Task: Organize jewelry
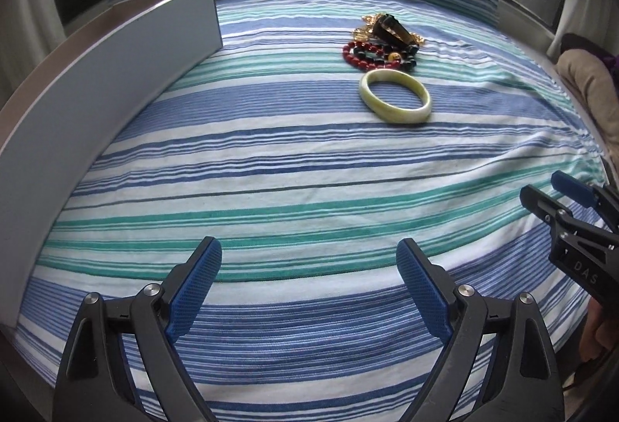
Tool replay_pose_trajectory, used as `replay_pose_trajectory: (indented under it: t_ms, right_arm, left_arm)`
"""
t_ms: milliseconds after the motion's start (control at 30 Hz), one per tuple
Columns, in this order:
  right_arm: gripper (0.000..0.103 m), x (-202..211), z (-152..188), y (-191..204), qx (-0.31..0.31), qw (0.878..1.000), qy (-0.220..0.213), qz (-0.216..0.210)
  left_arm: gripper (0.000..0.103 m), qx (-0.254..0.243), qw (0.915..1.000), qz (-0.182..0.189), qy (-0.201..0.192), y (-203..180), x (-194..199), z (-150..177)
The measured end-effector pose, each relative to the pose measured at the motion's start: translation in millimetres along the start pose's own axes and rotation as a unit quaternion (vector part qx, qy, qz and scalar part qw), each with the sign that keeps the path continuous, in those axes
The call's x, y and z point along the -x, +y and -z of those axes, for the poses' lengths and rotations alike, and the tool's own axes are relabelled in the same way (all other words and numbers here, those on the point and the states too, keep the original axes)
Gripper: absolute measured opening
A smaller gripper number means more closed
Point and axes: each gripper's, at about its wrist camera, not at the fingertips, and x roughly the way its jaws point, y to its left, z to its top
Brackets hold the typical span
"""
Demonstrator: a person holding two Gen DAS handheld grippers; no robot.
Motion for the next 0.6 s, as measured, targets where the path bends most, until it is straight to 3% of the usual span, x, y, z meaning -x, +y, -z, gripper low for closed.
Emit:
replay_pose_trajectory:
  t_ms: [167, 300, 433, 600]
  right_arm:
    - [0.058, -3, 0, -2, -0.006, 1.0, 0.005, -0.006]
    - [0.058, -7, 3, -6, -0.013, 1.0, 0.013, -0.01]
    - [0.058, -11, 5, -13, -0.028, 0.999, 0.03, -0.034]
    - [0.058, -8, 6, -17, -0.039, 0.998, 0.024, -0.037]
  left_arm:
    - [0.093, -0.005, 0.9999, 0.001, 0.013, -6, -11, -1]
    - [0.093, -0.002, 0.9992, 0.031, 0.026, -10, -21, -12]
    - [0.094, 0.017, 0.9955, 0.092, 0.012, -15, -24, -52]
    - [0.099, -0.031, 0.9901, 0.136, 0.012, -45, -50, -107]
